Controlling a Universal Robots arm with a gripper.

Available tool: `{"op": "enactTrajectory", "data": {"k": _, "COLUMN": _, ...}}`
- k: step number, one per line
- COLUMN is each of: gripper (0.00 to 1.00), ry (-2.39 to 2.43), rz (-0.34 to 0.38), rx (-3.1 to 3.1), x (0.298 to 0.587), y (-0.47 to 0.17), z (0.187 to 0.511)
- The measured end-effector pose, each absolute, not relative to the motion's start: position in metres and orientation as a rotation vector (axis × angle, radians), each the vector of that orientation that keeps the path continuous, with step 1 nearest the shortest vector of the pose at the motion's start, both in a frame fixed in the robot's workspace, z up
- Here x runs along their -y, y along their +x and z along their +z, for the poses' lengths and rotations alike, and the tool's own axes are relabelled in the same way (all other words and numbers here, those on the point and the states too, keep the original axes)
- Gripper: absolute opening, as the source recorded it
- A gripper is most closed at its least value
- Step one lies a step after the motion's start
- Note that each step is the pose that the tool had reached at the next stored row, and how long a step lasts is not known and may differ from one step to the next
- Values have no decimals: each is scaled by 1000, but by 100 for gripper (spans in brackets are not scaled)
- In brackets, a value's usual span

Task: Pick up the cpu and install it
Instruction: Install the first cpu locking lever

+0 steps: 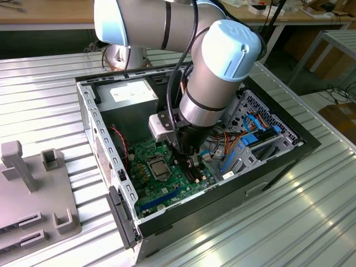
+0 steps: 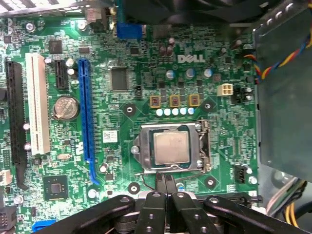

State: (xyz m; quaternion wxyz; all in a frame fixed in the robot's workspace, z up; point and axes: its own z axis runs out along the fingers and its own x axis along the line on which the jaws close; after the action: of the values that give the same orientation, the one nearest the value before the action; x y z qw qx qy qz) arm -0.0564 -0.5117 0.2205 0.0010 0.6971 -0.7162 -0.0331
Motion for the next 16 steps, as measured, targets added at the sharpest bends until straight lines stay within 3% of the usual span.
{"op": "enactTrajectory", "data": {"k": 16, "gripper": 11, "ry": 2279, "rz": -100, "rx": 2155, "x": 513, "y": -57, "z": 210}}
